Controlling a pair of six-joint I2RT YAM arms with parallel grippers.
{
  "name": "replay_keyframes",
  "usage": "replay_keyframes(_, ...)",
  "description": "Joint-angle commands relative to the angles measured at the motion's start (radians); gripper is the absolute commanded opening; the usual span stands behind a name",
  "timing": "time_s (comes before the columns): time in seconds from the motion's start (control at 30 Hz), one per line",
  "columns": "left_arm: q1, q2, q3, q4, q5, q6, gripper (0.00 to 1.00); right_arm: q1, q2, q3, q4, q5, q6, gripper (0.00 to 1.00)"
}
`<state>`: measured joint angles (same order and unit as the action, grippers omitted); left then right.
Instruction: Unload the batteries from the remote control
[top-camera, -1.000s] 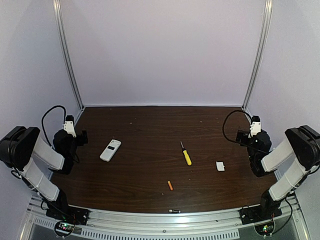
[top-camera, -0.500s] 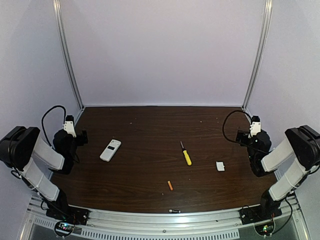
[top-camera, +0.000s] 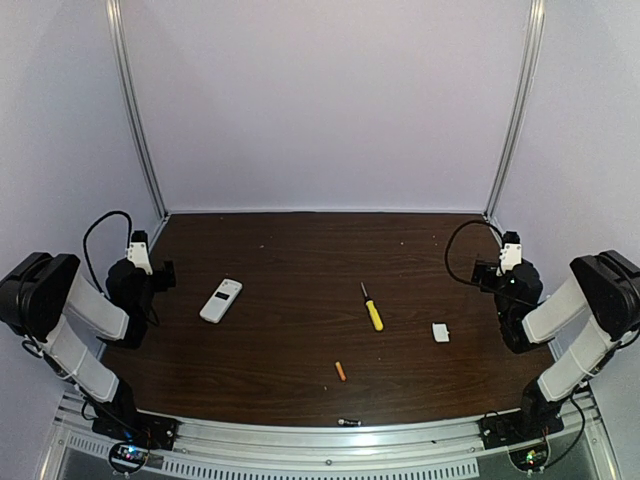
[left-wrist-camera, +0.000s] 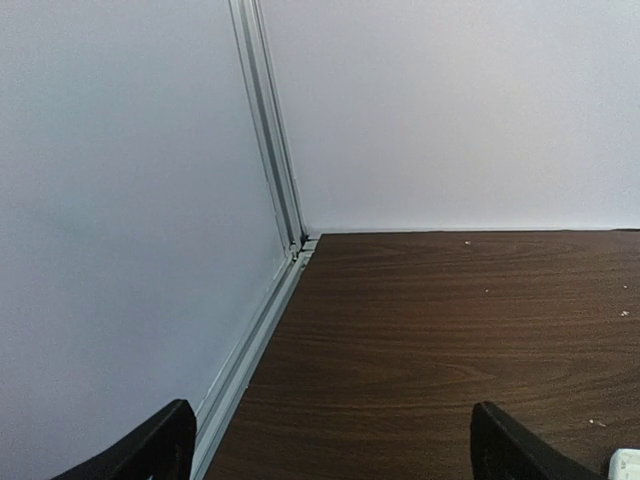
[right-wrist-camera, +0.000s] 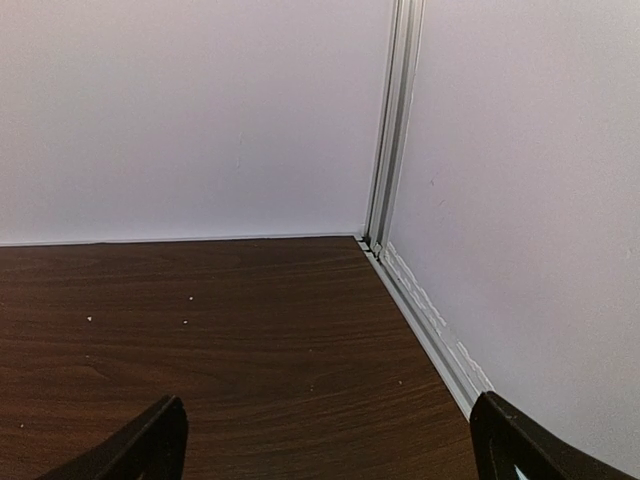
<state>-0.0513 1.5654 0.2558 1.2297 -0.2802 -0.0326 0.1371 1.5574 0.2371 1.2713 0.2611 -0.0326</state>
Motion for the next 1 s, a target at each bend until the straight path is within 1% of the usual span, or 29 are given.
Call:
replay_keyframes(0.0, 0.008, 0.008, -0.007, 0.046, -0.007, -0.01, 0.97, -0.009, 0.003, 0.014, -0.01, -0.014, 0.01, 1.0)
replay_keyframes(0.97, 0.007, 0.008, -0.007, 0.046, -0.008, -0.01, 0.97, -0.015, 0.002, 0.015, -0.013, -0.023, 0.011, 1.0)
